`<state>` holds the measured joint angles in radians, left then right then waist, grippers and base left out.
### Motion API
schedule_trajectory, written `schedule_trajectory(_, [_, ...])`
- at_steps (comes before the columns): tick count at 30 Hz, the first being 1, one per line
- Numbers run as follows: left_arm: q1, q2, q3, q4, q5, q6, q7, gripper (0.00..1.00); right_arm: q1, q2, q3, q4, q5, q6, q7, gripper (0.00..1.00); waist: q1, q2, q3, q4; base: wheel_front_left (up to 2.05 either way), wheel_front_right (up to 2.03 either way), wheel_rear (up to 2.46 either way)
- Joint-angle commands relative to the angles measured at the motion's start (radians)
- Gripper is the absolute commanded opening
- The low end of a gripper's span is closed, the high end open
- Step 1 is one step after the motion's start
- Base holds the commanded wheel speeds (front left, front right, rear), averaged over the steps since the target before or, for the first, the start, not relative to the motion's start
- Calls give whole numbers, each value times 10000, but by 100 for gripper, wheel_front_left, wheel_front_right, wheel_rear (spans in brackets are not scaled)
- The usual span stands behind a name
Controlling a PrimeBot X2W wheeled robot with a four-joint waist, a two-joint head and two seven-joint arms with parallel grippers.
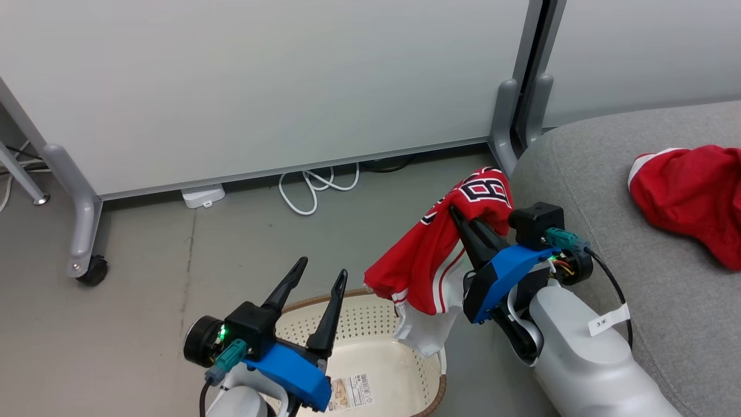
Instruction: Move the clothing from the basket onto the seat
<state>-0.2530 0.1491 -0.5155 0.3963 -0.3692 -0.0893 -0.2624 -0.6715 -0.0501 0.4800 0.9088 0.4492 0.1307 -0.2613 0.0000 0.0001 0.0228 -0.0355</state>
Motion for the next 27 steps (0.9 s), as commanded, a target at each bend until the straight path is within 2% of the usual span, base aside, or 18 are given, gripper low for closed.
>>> schedule_trajectory(1, [163, -45, 180, -52, 84, -51, -33, 100, 131, -4, -47, -18, -89, 1, -56, 0, 0, -1, 5, 10, 0, 0, 0])
schedule_trajectory(14, [626, -526, 1169, -89, 722, -352, -34, 100, 225, -4, -159, -320, -132, 1, -58, 0, 0, -1, 120, -184, 0, 0, 0])
schedule_trajectory(20, [605, -614, 1385, -62, 862, -404, -34, 100, 332, -4, -56, -797, -195, 1, -57, 0, 0, -1, 253, -671, 0, 0, 0])
schedule_trajectory(27, [460, -653, 1528, -99, 981, -432, -34, 100, 461, -4, -42, -1171, -249, 1, -57, 0, 0, -1, 433, -1550, 0, 0, 0])
